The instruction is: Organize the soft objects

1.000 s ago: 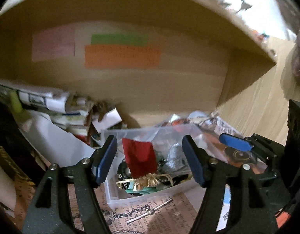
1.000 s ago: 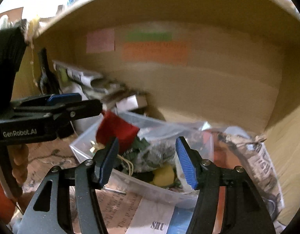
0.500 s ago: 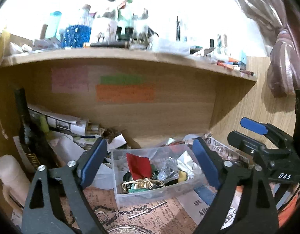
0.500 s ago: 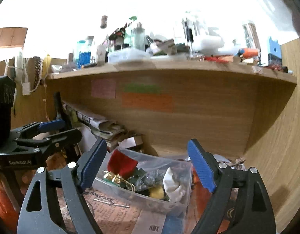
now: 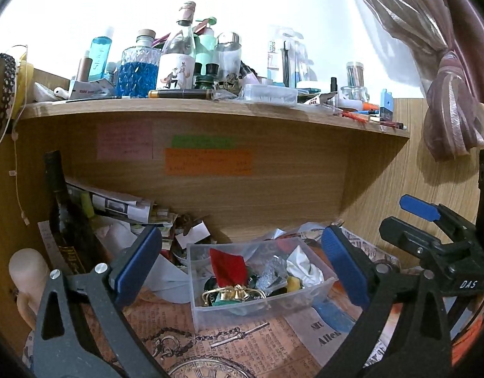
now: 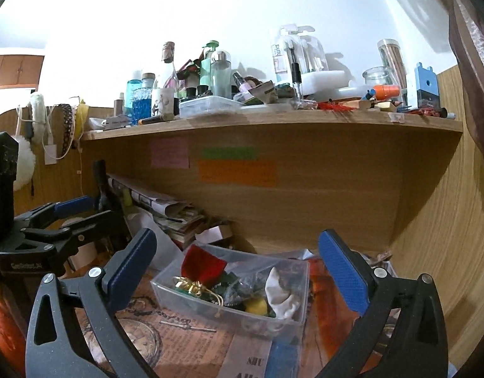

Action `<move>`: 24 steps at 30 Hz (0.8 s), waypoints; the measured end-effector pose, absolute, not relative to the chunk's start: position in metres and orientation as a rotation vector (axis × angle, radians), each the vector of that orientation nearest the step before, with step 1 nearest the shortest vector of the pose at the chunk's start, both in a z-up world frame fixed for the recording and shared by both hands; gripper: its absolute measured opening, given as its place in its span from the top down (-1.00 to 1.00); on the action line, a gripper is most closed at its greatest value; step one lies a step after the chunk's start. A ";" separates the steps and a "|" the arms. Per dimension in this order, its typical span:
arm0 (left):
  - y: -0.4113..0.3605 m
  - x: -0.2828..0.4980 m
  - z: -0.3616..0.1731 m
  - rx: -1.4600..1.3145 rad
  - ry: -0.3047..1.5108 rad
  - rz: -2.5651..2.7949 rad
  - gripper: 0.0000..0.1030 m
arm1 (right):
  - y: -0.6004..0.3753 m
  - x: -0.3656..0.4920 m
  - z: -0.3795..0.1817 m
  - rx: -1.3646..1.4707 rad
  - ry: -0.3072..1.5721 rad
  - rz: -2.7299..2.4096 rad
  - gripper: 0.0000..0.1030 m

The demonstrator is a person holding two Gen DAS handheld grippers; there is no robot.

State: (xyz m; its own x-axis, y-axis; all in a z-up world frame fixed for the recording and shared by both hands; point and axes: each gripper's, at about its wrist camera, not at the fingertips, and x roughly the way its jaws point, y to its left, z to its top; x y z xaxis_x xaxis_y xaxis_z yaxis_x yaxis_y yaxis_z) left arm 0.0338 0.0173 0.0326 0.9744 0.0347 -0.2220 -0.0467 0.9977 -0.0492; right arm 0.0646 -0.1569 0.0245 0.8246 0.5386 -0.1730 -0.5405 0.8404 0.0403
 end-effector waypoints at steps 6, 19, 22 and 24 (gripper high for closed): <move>0.017 0.034 0.031 -0.053 0.226 0.040 -0.99 | -0.158 0.064 0.022 -0.006 0.192 0.572 -1.00; 0.017 0.035 0.027 -0.042 0.231 0.038 -1.00 | -0.156 0.066 0.020 -0.005 0.198 0.572 -1.00; 0.018 0.037 0.026 -0.043 0.233 0.033 -1.00 | -0.157 0.066 0.020 -0.004 0.199 0.576 -1.00; 0.020 0.038 0.026 -0.043 0.235 0.030 -1.00 | -0.156 0.066 0.020 -0.004 0.199 0.573 -1.00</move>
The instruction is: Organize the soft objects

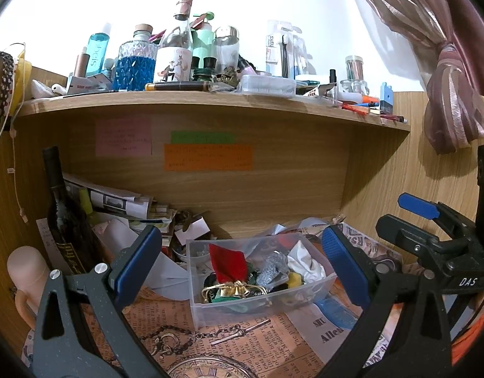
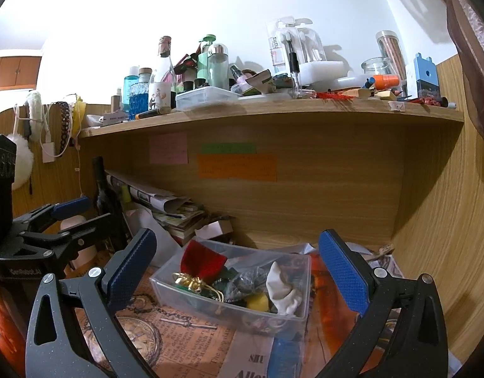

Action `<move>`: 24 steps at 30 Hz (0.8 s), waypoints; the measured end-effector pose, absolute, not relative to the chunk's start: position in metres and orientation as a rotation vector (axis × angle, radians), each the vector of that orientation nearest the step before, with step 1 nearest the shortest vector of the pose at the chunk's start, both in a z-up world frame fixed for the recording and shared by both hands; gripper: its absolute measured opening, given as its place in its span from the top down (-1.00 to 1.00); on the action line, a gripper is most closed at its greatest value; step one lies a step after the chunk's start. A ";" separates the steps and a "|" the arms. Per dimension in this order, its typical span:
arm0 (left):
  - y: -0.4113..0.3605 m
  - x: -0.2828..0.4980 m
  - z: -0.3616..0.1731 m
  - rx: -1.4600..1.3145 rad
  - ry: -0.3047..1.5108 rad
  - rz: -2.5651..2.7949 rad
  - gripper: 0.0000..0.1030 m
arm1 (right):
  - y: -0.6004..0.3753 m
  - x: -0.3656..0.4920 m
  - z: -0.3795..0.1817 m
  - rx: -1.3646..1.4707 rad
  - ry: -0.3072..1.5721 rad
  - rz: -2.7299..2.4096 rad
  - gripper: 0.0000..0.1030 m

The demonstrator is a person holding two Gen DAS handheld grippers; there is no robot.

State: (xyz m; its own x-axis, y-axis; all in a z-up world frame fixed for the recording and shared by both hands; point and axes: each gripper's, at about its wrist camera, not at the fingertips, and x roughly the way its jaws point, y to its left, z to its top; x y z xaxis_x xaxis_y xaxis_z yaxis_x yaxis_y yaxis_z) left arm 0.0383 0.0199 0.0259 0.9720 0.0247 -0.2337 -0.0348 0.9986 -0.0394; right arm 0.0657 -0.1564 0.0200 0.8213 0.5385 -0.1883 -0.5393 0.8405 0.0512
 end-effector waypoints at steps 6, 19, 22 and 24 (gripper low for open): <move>0.019 0.039 0.026 -0.041 0.236 0.029 -1.00 | -0.156 0.067 0.019 -0.004 0.202 0.574 -1.00; 0.020 0.043 0.023 -0.037 0.244 0.010 -1.00 | -0.153 0.067 0.016 0.003 0.206 0.573 -1.00; 0.019 0.043 0.024 -0.037 0.243 0.011 -1.00 | -0.152 0.067 0.016 0.001 0.204 0.574 -1.00; 0.019 0.043 0.023 -0.036 0.244 0.010 -1.00 | -0.151 0.068 0.016 0.004 0.207 0.574 -1.00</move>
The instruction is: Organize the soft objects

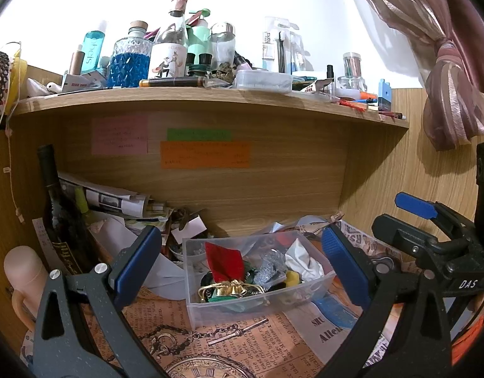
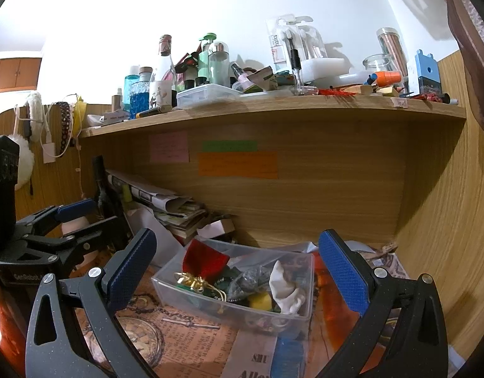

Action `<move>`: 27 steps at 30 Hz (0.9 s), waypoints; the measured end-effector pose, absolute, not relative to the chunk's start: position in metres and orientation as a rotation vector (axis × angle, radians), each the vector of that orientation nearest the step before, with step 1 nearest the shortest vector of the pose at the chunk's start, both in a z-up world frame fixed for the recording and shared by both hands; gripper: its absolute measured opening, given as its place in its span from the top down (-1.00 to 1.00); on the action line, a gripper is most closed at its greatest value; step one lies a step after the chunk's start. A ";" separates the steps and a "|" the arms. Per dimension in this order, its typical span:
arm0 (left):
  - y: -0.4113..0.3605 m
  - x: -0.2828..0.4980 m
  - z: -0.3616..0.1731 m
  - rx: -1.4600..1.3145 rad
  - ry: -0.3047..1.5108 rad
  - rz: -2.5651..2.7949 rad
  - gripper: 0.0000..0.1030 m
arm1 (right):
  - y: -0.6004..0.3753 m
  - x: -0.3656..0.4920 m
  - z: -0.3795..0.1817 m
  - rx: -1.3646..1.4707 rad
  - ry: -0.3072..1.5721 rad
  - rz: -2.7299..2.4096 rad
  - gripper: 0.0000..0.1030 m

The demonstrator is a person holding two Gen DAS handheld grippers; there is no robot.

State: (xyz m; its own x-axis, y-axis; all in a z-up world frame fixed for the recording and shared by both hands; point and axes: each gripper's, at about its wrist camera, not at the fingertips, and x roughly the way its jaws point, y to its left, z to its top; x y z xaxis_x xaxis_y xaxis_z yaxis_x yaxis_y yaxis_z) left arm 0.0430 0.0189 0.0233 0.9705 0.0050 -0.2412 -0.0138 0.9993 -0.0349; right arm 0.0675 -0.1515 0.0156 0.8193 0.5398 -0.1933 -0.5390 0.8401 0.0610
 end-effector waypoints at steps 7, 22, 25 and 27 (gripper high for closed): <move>0.020 0.043 0.024 -0.037 0.244 0.006 -1.00 | -0.151 0.067 0.016 0.007 0.210 0.575 -1.00; 0.019 0.046 0.021 -0.048 0.255 0.003 -1.00 | -0.146 0.065 0.016 0.001 0.214 0.570 -1.00; 0.020 0.046 0.021 -0.050 0.255 -0.002 -1.00 | -0.145 0.066 0.016 0.003 0.216 0.571 -1.00; 0.020 0.046 0.021 -0.051 0.254 -0.006 -1.00 | -0.144 0.066 0.016 0.003 0.218 0.571 -1.00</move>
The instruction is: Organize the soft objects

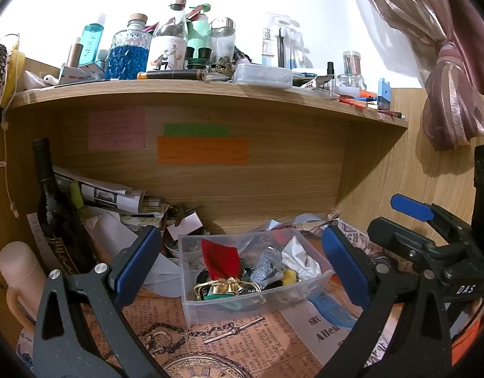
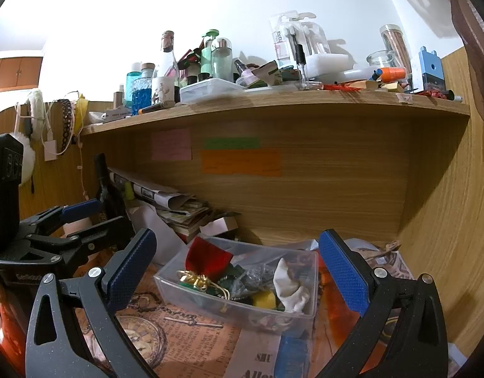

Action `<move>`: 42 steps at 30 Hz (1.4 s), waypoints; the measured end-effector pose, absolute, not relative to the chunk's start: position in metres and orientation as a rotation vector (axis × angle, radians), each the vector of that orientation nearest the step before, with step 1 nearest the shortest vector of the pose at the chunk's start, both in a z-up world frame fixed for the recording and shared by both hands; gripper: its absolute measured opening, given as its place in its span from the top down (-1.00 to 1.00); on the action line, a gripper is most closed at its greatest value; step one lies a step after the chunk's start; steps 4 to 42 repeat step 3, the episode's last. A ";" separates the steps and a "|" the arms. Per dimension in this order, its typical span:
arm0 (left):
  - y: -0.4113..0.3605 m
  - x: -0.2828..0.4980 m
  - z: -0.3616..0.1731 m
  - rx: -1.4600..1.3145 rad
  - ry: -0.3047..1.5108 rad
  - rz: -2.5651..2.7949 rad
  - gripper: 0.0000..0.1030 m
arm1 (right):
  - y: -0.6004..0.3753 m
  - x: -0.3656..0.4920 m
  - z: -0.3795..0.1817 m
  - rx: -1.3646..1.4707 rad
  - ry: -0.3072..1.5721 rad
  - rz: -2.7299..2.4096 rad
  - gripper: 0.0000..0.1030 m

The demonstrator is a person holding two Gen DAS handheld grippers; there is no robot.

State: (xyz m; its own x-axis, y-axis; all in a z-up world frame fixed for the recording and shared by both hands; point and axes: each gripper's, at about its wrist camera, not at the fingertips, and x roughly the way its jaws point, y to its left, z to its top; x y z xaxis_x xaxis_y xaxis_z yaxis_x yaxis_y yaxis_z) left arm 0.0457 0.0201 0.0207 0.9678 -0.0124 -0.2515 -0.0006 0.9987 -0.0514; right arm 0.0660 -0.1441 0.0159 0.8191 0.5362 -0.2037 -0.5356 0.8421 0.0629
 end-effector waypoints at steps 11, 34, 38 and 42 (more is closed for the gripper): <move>0.020 0.045 0.020 -0.052 0.255 -0.006 -1.00 | -0.143 0.068 0.015 0.006 0.225 0.571 -1.00; 0.020 0.045 0.020 -0.052 0.255 -0.006 -1.00 | -0.143 0.068 0.015 0.006 0.225 0.571 -1.00; 0.020 0.045 0.020 -0.052 0.255 -0.006 -1.00 | -0.143 0.068 0.015 0.006 0.225 0.571 -1.00; 0.020 0.045 0.020 -0.052 0.255 -0.006 -1.00 | -0.143 0.068 0.015 0.006 0.225 0.571 -1.00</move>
